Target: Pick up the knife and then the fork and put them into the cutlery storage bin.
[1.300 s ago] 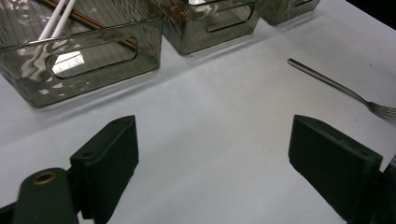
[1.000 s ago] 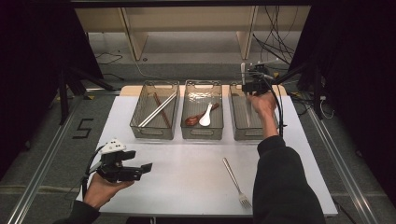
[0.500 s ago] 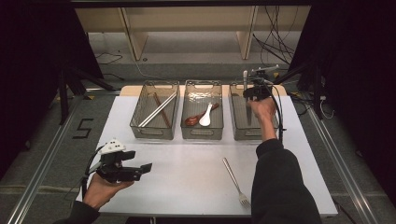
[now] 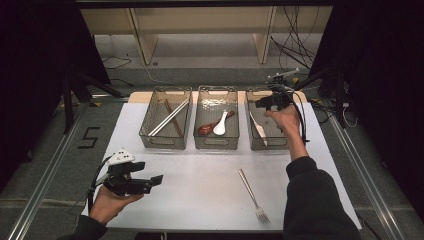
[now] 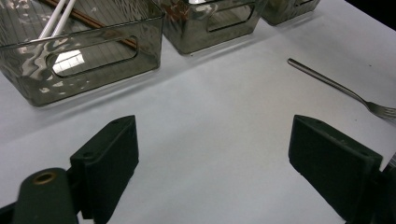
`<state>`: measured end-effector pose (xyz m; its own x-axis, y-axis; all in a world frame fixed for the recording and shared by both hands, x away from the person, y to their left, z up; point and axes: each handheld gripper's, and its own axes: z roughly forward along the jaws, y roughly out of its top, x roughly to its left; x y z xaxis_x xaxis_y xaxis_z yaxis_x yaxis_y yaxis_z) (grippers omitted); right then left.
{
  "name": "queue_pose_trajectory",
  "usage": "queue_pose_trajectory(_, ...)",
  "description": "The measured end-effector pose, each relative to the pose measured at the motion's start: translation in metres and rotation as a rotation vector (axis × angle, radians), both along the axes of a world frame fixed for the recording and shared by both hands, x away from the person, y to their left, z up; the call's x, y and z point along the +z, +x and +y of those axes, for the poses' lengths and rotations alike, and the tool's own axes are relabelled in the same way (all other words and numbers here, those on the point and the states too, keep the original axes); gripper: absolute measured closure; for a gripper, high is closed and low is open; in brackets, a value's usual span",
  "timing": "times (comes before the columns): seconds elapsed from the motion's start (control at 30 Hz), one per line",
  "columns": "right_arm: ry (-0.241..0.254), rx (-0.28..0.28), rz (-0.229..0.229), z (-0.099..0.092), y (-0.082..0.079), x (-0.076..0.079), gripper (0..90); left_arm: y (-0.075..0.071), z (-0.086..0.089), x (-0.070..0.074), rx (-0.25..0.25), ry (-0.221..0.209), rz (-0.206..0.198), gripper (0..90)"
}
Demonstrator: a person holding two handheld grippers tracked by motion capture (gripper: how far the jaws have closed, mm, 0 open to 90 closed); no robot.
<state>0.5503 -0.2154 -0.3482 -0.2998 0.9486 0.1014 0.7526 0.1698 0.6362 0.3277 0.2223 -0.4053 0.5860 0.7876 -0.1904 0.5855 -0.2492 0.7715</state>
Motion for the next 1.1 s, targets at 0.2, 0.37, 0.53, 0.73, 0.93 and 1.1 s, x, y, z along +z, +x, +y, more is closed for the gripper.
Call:
queue_pose_trajectory(0.2,-0.034,0.125,0.002,0.01,-0.028,0.006,37.0,-0.001,0.001,0.0,0.009,-0.005,0.003,15.4)
queue_pose_trajectory(0.37,-0.049,0.219,0.016,0.014,-0.058,0.004,35.4,0.0,0.001,0.0,0.01,0.001,0.004,15.4)
queue_pose_trajectory(0.53,-0.041,0.267,0.035,0.015,-0.081,-0.003,33.9,0.0,0.001,0.0,0.012,0.002,0.003,15.4)
queue_pose_trajectory(0.73,-0.023,0.302,0.038,0.013,-0.104,-0.012,33.2,0.0,0.001,-0.001,0.014,0.001,0.006,15.4)
queue_pose_trajectory(0.93,-0.013,0.327,0.069,0.013,-0.125,-0.032,33.4,-0.001,0.001,-0.002,0.017,-0.002,0.005,15.4)
queue_pose_trajectory(1.1,-0.046,0.368,0.136,0.023,-0.137,-0.046,32.9,-0.002,0.001,-0.001,0.015,-0.001,0.003,15.4)
